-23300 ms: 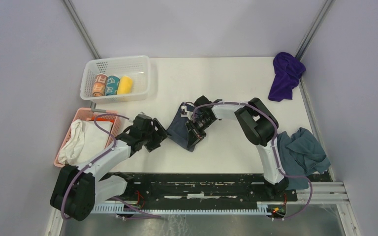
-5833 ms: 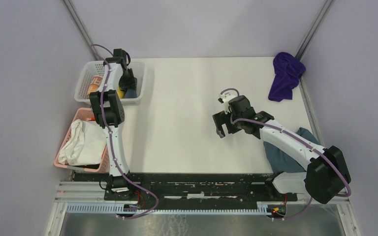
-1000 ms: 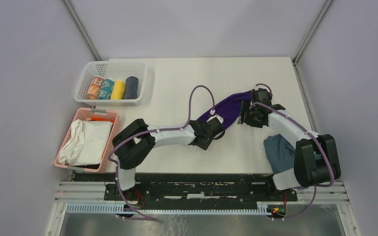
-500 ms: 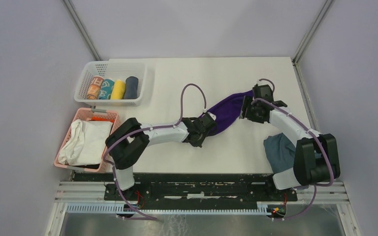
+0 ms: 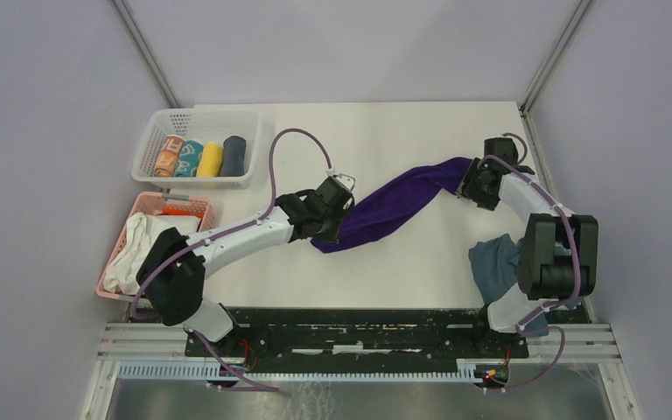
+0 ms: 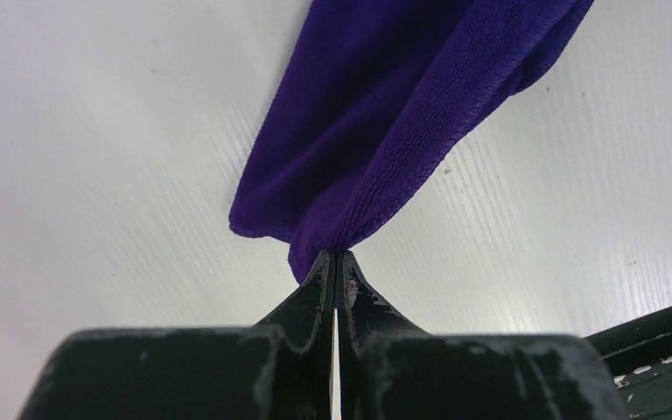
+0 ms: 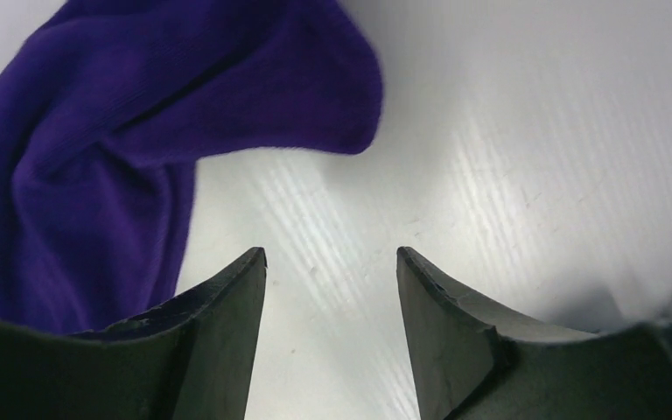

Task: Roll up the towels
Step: Flatten out the towel at the center of the board.

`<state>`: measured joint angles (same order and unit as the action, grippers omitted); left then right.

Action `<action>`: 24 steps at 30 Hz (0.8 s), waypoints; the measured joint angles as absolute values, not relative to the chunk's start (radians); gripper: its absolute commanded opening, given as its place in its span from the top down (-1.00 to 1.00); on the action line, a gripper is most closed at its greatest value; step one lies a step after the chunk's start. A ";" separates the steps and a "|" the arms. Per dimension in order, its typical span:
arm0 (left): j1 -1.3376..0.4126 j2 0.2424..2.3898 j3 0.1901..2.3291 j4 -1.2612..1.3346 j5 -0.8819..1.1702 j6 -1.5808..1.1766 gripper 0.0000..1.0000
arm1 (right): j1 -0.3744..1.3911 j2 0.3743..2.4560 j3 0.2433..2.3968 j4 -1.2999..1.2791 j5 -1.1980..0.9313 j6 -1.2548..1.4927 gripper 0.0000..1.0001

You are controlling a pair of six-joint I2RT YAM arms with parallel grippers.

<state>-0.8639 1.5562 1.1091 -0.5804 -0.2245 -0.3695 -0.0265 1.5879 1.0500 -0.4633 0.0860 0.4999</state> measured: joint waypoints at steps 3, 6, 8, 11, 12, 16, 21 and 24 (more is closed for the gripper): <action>-0.840 1.533 1.096 -0.585 -0.212 -0.369 0.95 | -0.087 1.649 1.067 -0.457 0.067 0.513 -0.17; -0.818 1.524 1.077 -0.588 -0.192 -0.369 0.95 | -0.135 1.708 1.087 -0.440 0.031 0.530 -0.11; -0.807 1.520 1.068 -0.590 -0.179 -0.369 0.95 | -0.154 1.746 1.106 -0.431 0.014 0.543 -0.08; -0.796 1.516 1.062 -0.590 -0.170 -0.369 0.94 | -0.166 1.787 1.129 -0.410 -0.011 0.564 -0.04; -0.791 1.515 1.062 -0.589 -0.168 -0.369 0.95 | -0.168 1.797 1.134 -0.403 -0.019 0.572 -0.03; -0.783 1.514 1.058 -0.588 -0.152 -0.369 0.95 | -0.177 1.851 1.163 -0.378 -0.054 0.607 0.00; -0.775 1.512 1.056 -0.588 -0.146 -0.369 0.95 | -0.180 1.872 1.177 -0.366 -0.076 0.648 0.05; -0.768 1.512 1.056 -0.587 -0.146 -0.369 0.95 | -0.180 1.874 1.177 -0.361 -0.078 0.664 0.26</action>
<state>-0.7685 1.5116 1.0561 -0.5873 -0.1455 -0.3687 -0.1799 1.8736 1.1770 -0.3614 -0.0776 0.6643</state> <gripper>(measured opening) 0.040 0.459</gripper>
